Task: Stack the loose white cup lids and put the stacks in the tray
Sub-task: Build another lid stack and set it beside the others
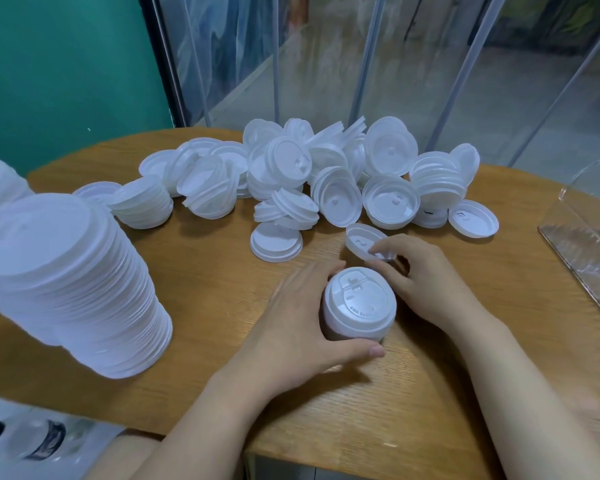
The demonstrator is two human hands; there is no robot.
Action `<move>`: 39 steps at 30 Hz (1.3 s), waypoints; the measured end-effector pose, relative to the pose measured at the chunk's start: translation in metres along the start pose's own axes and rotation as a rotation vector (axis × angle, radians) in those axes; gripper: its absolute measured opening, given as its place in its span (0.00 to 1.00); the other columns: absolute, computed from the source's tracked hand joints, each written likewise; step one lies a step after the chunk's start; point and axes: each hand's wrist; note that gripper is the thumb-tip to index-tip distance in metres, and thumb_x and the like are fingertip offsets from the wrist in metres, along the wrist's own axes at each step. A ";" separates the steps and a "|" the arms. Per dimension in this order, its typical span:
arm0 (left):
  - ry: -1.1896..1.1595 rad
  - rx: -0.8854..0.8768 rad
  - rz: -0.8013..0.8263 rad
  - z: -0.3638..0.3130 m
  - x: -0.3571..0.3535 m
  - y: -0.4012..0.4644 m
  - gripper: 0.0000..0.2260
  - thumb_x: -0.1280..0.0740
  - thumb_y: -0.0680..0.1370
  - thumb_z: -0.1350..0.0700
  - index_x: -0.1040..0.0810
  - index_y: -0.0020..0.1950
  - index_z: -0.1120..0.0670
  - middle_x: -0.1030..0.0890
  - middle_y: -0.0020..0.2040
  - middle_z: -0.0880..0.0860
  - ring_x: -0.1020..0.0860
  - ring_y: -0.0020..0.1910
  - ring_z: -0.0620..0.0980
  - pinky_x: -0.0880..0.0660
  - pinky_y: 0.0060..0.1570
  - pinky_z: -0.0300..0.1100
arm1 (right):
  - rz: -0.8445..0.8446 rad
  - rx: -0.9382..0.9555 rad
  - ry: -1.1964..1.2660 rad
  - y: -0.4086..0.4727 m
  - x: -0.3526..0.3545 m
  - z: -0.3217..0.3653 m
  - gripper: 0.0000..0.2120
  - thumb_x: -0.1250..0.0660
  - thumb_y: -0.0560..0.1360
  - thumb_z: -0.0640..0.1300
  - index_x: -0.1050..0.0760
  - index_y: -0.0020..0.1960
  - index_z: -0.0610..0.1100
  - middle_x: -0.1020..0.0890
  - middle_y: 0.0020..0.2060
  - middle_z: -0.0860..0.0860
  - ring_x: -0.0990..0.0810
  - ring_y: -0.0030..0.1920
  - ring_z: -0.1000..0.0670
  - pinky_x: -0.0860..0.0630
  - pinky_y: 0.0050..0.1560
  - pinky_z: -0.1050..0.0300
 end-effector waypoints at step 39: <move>-0.029 0.028 -0.041 -0.004 -0.005 -0.001 0.34 0.20 0.64 0.35 0.29 0.67 0.31 0.23 0.61 0.32 0.28 0.64 0.38 0.30 0.66 0.46 | 0.087 0.037 0.361 -0.048 0.035 0.030 0.28 0.20 0.65 0.60 0.22 0.63 0.58 0.19 0.58 0.58 0.20 0.57 0.54 0.25 0.50 0.69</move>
Point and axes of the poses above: each hand's wrist, its own y-axis towards the middle knuckle, its own x-axis out of the back of the hand, z = x × y
